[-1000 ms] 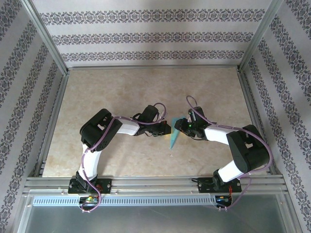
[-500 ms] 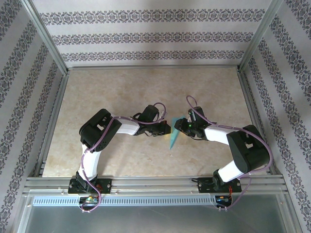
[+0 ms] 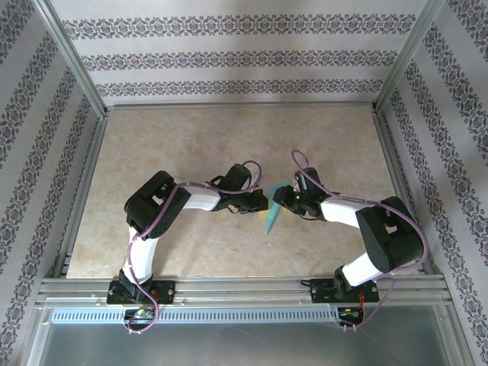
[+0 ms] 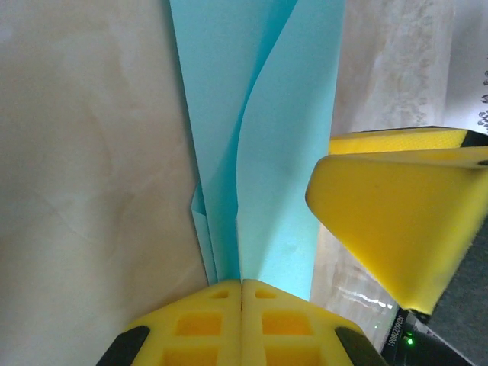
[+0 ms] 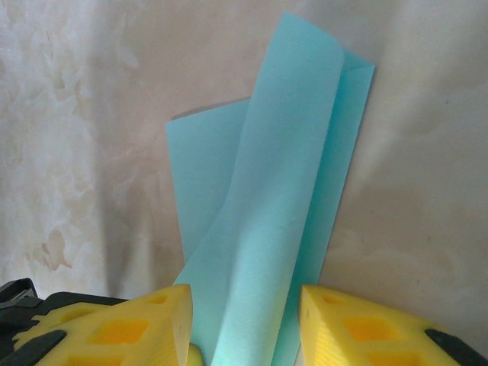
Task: Fold a paper plane with a square sheet of paper (fold left side to right side)
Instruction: Fold the wing for the fifth time at the center of the table.
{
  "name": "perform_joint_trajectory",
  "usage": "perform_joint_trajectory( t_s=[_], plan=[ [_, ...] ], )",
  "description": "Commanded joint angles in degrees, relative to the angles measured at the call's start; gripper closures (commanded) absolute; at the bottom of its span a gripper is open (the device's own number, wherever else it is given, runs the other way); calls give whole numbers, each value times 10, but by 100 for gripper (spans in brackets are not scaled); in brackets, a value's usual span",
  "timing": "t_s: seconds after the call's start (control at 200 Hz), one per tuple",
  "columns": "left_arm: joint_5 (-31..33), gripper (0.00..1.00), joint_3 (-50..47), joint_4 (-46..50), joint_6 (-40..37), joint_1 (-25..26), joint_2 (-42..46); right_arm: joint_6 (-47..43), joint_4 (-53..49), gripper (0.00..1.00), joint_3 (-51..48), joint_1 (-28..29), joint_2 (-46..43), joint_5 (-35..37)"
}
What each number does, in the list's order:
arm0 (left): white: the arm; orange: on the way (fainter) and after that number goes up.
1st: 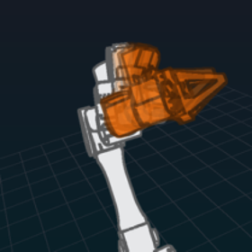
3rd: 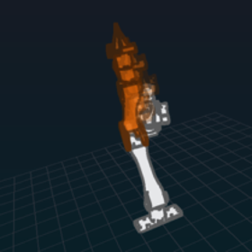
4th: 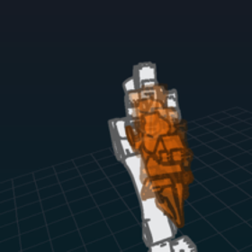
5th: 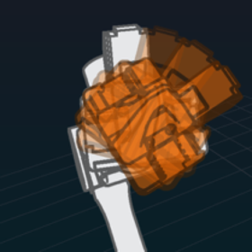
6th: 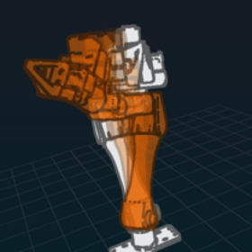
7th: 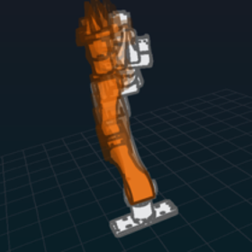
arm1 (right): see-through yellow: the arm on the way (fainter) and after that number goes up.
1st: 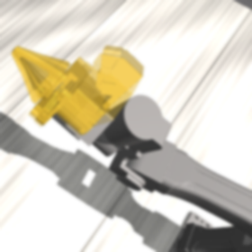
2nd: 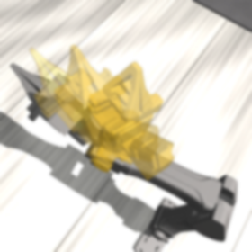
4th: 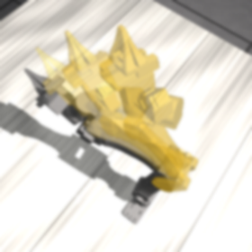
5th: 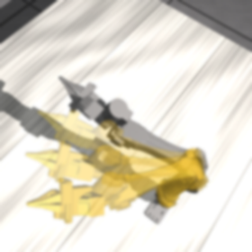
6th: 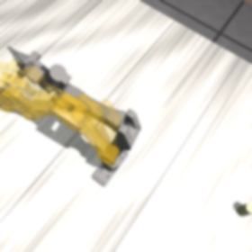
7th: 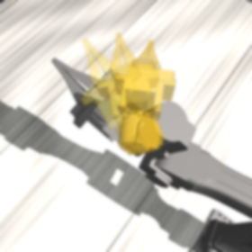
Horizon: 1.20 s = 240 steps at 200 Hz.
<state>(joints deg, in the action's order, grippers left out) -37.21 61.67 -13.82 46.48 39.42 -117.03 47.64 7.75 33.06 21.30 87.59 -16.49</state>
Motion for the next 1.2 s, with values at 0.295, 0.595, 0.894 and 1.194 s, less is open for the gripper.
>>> perform_joint_trajectory(
  t_s=[0.295, 0.595, 0.894, 1.194],
  plan=[
    [70, 100, 9, 84, -25, -1, -19, -18, -37, 58, 5, 5, -37, 15],
    [74, 100, 11, 89, -24, -1, -20, -41, -54, 76, 3, -21, -75, -12],
    [90, 100, 11, 109, -22, -2, -17, -60, -40, 95, 38, -33, -16, -46],
    [103, 100, 12, 127, -17, -2, -16, -62, -30, 96, 47, -35, 20, -44]
  ],
)
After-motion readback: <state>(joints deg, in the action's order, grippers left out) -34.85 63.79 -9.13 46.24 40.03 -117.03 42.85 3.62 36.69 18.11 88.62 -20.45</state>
